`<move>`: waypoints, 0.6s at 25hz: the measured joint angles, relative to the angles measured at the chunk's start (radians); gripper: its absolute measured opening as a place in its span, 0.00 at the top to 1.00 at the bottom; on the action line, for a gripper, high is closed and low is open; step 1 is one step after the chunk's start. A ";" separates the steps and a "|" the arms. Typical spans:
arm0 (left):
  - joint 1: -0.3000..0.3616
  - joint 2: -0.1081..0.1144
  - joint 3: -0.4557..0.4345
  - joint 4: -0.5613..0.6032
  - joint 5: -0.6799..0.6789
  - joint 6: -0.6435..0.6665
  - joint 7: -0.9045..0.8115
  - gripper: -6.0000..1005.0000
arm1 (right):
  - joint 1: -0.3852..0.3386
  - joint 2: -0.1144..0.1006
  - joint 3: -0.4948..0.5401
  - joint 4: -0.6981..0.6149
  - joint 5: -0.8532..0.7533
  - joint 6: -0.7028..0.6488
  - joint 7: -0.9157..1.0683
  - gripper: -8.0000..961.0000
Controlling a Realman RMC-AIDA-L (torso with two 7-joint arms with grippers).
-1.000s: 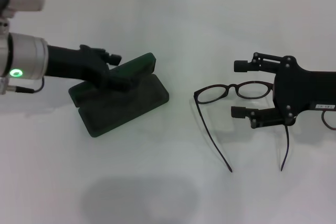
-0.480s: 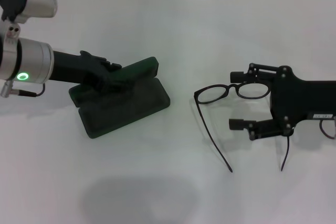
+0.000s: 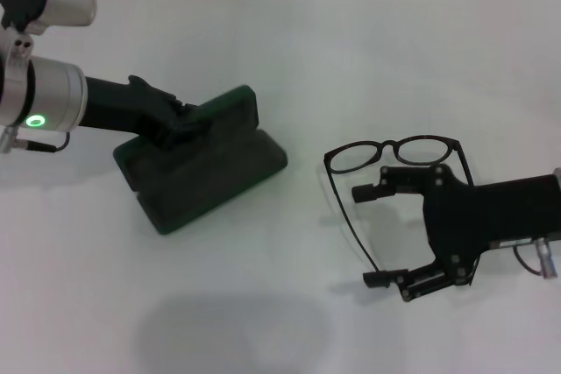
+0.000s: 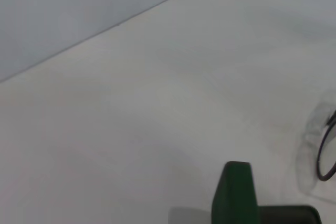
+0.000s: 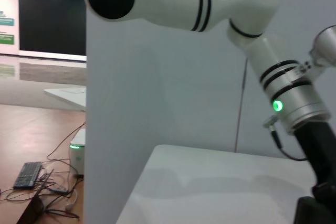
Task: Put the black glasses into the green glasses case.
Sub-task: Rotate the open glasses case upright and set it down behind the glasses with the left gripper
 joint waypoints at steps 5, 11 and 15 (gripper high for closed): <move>-0.033 0.002 -0.001 0.003 -0.026 -0.012 0.104 0.78 | 0.000 0.011 -0.004 -0.002 -0.009 -0.001 0.000 0.11; -0.110 -0.002 0.011 -0.028 -0.086 -0.041 0.326 0.79 | -0.001 0.029 -0.001 -0.002 -0.039 0.010 -0.006 0.11; -0.192 -0.002 0.049 -0.099 -0.104 -0.105 0.369 0.78 | -0.001 0.038 0.001 -0.001 -0.055 0.011 -0.010 0.11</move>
